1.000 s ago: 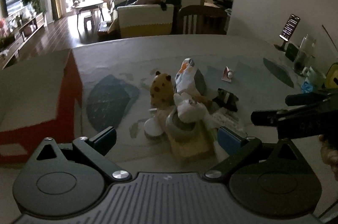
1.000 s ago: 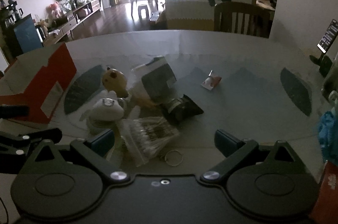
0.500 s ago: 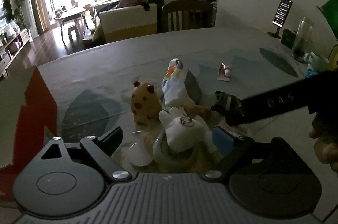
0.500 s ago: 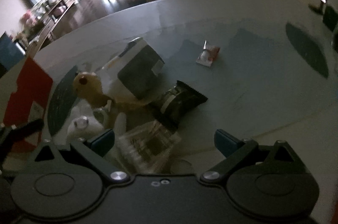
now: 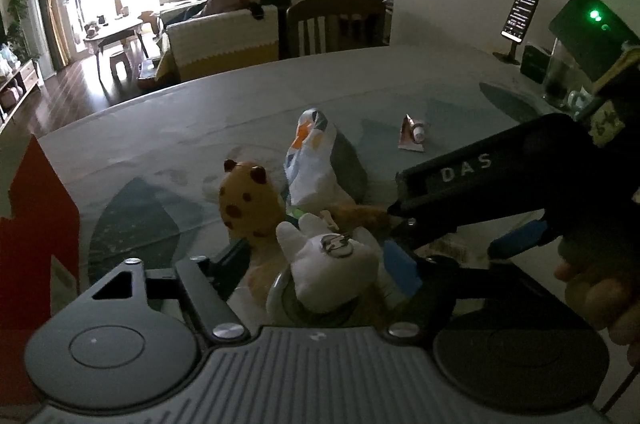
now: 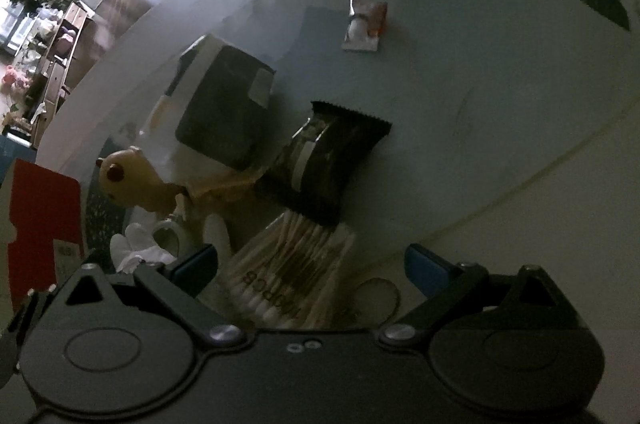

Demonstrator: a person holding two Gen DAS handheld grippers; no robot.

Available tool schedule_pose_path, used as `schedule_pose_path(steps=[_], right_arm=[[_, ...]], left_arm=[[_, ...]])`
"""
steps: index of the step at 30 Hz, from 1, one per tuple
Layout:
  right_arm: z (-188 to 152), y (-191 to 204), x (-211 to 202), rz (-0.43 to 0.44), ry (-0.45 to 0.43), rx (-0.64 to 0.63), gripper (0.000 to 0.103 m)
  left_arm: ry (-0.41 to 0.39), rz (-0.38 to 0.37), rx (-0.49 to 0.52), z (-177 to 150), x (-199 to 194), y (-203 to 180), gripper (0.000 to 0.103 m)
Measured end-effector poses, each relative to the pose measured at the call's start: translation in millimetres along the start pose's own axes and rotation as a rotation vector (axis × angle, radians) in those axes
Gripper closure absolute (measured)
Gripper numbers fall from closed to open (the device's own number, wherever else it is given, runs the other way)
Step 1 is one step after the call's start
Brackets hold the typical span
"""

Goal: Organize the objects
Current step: 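Move left tool to white plush toy while right tool approaches cotton swab pack, then close left tool on white plush toy while right tool grips cotton swab pack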

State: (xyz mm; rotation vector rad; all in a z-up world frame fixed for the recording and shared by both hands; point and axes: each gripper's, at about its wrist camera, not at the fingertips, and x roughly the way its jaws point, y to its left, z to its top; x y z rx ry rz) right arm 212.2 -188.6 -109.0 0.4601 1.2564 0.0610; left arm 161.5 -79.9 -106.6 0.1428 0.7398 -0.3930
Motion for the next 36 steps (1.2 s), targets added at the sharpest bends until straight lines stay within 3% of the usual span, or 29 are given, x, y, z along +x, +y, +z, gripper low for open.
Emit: schedule_pose_path(steps=[6,10,13,16,24,36], right_arm=[[0,3,4,0.029,0.025,0.018,0.011],[2,3,2,0.090,0.034,0.046,0.039],[4,5,0,0.096,0.034,0.048,0.046],[5,4,0,0.114,0.032,0.061,0.062],[1,-1,-18,0.130,0.003,0.051,0.069],[-18,25,-81,0.209,-0.047,-0.133,0.069]], left_arm=[[0.013,-0.019,-0.002,-1,2,0,0.056],[0.010,-0.014,-0.003,-1,-1,-1,0.058],[0.010,-0.011,-0.007,-1,-2,-1,0.059],[0.008,-0.006,-0.015,-1,-5,-1,0.060],[0.013,0.000,-0.034,1,-21,0,0.060],[-0.015,0.016,-0.131,-2,-92,15,0.060]])
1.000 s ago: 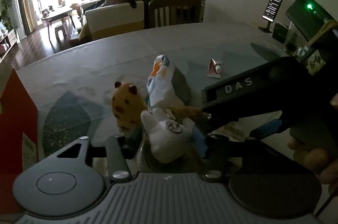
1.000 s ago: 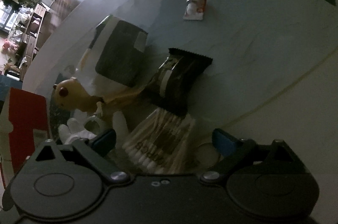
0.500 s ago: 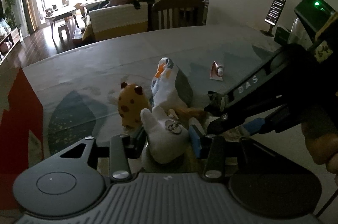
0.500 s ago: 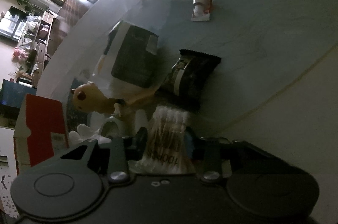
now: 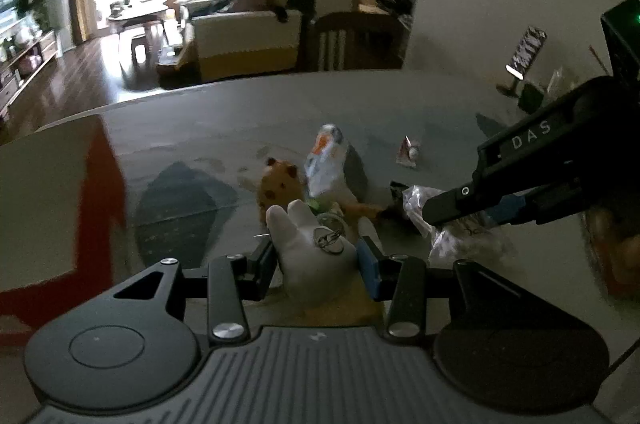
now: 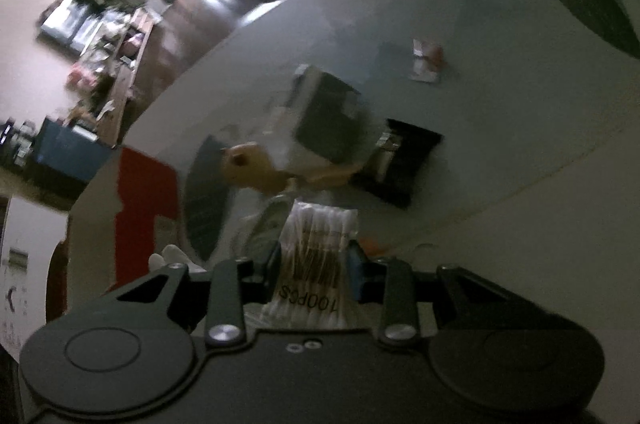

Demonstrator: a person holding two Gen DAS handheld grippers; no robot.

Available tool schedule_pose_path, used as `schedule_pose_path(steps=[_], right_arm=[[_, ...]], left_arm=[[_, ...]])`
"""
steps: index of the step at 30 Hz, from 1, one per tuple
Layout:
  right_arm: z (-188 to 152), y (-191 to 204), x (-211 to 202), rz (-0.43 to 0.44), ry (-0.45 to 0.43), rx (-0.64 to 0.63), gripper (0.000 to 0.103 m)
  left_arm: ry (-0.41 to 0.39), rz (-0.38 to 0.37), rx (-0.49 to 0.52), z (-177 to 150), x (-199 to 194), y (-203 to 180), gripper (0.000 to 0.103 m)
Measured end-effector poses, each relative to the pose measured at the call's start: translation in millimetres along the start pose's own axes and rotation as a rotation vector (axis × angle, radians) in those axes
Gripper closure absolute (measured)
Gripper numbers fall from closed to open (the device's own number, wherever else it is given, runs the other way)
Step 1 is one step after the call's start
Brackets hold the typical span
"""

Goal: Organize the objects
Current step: 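Close left tool on white plush toy while right tool grips cotton swab pack, then carry plush toy in left tool and swab pack in right tool over red box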

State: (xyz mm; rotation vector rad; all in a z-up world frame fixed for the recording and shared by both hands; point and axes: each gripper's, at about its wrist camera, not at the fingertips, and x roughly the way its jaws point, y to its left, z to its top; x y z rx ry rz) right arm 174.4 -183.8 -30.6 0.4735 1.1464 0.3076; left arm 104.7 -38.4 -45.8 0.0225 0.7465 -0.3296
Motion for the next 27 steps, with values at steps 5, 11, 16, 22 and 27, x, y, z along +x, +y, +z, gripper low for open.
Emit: schedule_pose_path(steps=[5,11,16,22,27], right_arm=[[-6,44,-7,0.040,0.009,-0.112,0.069],[-9,108,3,0.080,0.007,-0.224,0.069],[-11,166,27,0.108,0.028,-0.295,0.069],[-13,228,58,0.116,0.038,-0.361,0.069],[-17,270,88,0.115,0.062,-0.401,0.069]], left_arm=[[-0.022,0.028,-0.056,2,-31,21,0.060],[-0.041,0.050,-0.108,4,-58,66,0.060],[-0.048,0.088,-0.122,10,-75,114,0.060],[-0.049,0.136,-0.131,19,-87,173,0.060],[-0.029,0.167,-0.122,28,-83,223,0.060]])
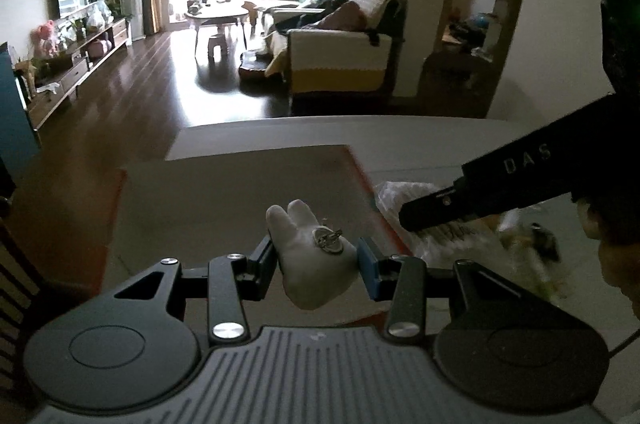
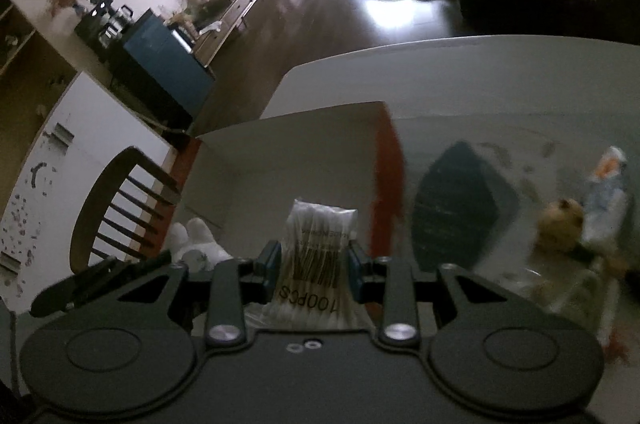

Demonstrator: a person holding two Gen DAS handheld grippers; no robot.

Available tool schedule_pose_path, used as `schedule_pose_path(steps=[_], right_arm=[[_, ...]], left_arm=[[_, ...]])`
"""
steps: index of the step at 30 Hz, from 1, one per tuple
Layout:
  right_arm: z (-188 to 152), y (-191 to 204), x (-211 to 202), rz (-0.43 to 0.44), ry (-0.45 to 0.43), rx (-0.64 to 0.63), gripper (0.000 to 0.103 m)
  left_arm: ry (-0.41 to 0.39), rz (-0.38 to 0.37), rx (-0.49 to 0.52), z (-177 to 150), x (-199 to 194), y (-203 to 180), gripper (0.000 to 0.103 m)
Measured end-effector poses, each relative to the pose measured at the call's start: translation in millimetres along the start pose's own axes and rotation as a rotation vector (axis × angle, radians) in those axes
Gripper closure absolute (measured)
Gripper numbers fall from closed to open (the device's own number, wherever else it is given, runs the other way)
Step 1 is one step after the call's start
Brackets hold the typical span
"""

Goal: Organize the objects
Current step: 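Carry plush toy in left tool and swab pack in right tool over red box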

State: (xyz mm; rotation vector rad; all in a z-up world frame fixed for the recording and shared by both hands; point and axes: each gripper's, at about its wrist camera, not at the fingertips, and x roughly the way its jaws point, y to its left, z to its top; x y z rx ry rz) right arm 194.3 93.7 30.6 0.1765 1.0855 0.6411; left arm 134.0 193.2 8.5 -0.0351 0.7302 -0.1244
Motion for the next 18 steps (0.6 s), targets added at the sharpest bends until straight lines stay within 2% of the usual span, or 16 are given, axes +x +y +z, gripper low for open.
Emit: schedule_pose_path(steps=[11,18], right_arm=[[6,39,76,-0.073,0.037,-0.098,0.069],[-9,47,114,-0.141,0.083,-0.209,0.069]], left_arm=[[0.140,0.031,-0.001,-10,60,83,0.060],[0.236,0.007,0.023,-20,102,101,0.060]])
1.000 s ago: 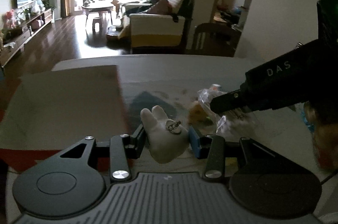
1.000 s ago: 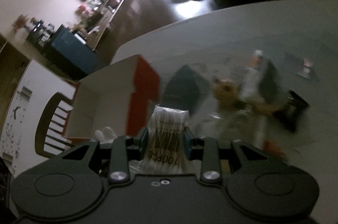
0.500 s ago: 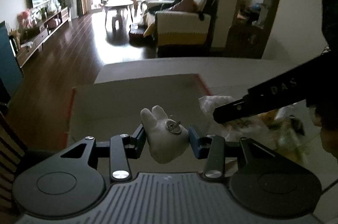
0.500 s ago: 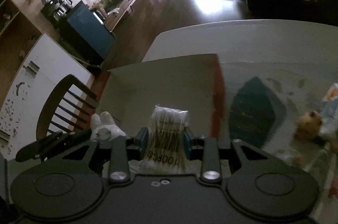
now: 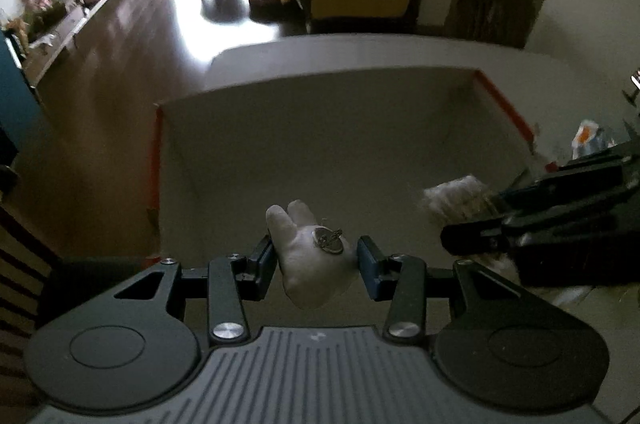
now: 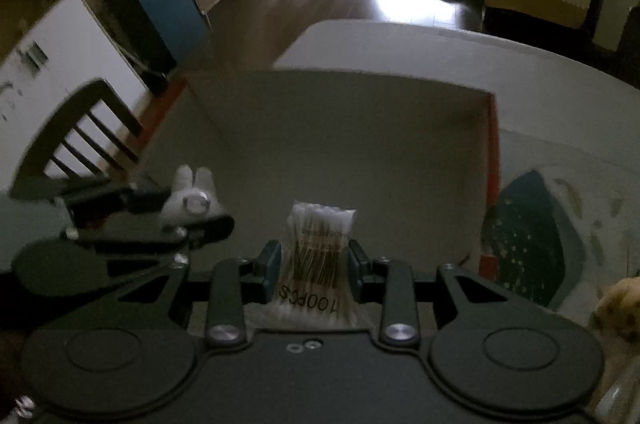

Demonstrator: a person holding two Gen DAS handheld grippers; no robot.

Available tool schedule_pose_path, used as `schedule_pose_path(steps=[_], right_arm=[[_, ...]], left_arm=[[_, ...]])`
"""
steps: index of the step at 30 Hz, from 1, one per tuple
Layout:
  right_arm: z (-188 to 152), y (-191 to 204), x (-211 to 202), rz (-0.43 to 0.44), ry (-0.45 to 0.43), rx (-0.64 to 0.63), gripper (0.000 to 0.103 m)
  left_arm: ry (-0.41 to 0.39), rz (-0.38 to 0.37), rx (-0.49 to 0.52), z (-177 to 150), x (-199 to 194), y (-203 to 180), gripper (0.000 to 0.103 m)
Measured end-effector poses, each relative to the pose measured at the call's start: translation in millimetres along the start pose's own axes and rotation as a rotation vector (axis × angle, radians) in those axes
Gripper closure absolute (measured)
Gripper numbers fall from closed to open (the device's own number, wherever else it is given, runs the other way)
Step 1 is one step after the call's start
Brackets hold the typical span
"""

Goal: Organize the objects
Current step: 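Carry plush toy in left tool and swab pack in right tool over red box, then open left tool to drop plush toy while right tool releases swab pack into box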

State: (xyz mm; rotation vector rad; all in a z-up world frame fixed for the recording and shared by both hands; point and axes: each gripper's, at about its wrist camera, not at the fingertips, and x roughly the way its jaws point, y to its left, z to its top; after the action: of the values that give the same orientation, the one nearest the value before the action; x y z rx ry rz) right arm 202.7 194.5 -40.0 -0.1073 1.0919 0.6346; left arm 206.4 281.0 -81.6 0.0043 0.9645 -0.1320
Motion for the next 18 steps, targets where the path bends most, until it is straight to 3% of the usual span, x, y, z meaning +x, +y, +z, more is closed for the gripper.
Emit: schedule_pose_path(steps=[12,18], right_arm=[[-5,4,30,-0.061,0.095,-0.046,0.068],[-11,0,33,-0.062,0.139,-0.031,0.066]], left_arm=[[0.208,-0.061,0.083,1,41,2,0.060],[0.271,-0.081,0.086,1,46,2,0.059]])
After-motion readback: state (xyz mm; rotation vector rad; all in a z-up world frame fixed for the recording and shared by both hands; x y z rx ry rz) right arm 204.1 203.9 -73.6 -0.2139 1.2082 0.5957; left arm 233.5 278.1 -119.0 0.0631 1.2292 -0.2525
